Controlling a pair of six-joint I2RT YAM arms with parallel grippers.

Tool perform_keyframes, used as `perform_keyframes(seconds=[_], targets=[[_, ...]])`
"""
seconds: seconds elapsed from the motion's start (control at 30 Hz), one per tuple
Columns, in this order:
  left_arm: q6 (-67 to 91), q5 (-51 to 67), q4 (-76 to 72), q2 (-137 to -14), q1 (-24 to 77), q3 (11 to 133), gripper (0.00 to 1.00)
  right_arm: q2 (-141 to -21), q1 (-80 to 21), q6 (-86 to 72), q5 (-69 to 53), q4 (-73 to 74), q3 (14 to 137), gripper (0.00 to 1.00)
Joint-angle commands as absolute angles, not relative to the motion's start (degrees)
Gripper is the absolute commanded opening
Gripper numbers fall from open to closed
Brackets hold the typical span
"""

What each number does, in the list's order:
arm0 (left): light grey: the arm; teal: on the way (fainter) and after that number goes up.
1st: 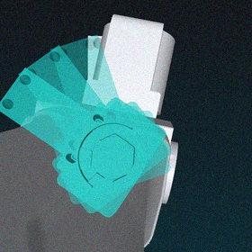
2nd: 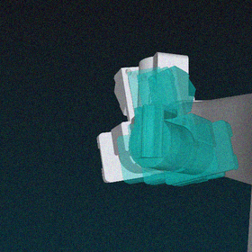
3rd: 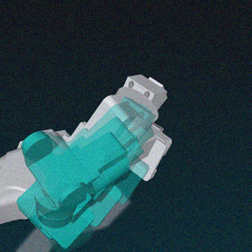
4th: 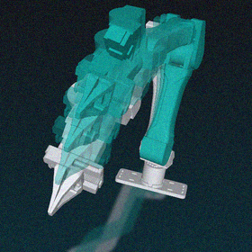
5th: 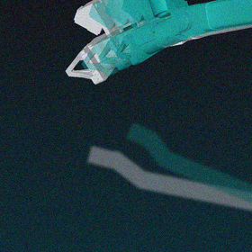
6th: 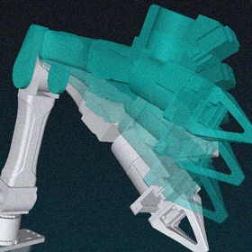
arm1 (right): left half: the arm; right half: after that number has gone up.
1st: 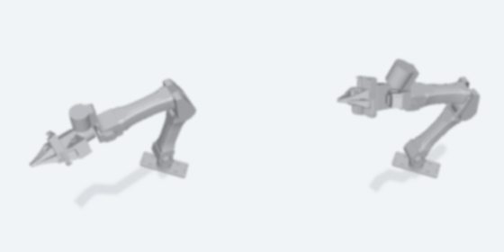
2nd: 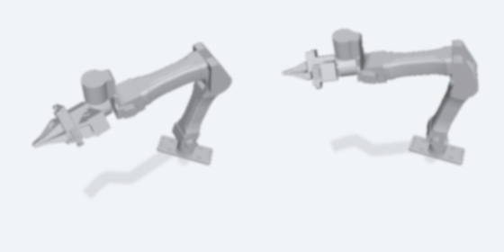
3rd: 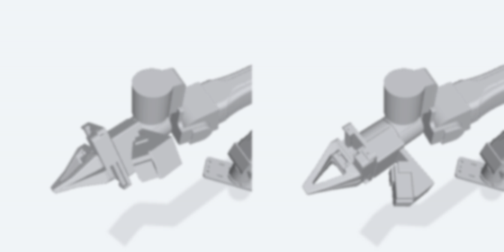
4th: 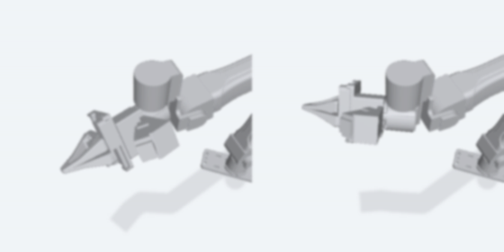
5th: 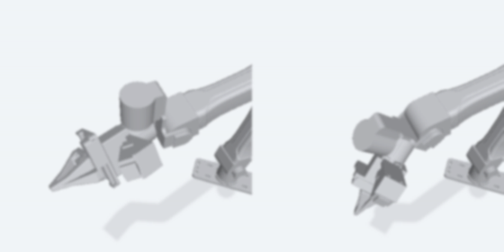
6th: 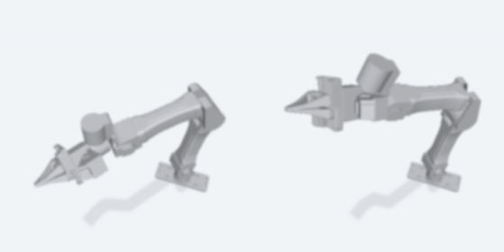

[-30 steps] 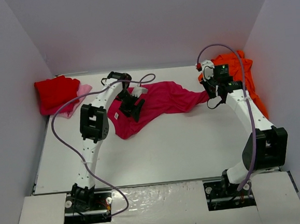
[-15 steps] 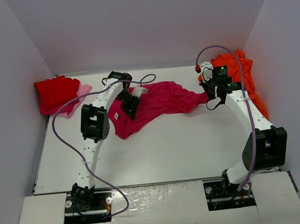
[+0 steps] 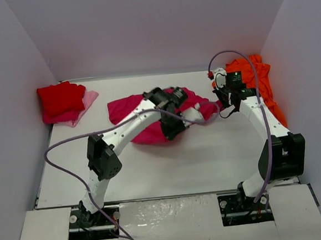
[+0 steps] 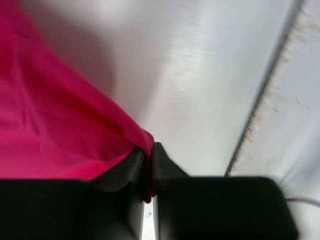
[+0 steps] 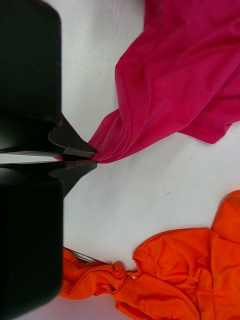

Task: Fold and stack the t-shirts
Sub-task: Flatten out the tshirt

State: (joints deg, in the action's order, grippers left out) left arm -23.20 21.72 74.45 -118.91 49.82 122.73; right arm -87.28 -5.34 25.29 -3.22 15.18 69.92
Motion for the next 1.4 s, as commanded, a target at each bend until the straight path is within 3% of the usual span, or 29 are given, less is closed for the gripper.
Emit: perform_keyframes(seconds=[0.0,0.2,0.63,1.0,1.27,1.37], targets=[[-27.7,26.6,83.5,-118.8,55.8,110.3,0.41,-86.9,-5.8,25.9,-1.6,12.5,69.8,0.00],[-24.6,24.3,77.0,-124.9,56.8,100.9,0.50,-87.0,-6.0,26.5,-1.2,12.4,69.1,0.00],[-19.7,18.8,71.8,-121.8,54.3,105.2,0.50,-87.5,-6.2,26.8,-0.4,11.8,68.4,0.00],[-16.5,14.8,69.1,-116.7,52.6,109.0,0.41,-90.8,-6.2,24.9,-2.3,10.2,72.6,0.00],[-16.9,21.9,69.8,-119.4,46.7,106.7,0.39,-95.4,-6.2,23.3,-5.2,12.6,76.0,0.00],[-17.9,27.0,72.3,-121.5,44.2,108.2,0.27,-94.4,-6.3,23.3,-5.0,12.6,75.5,0.00]])
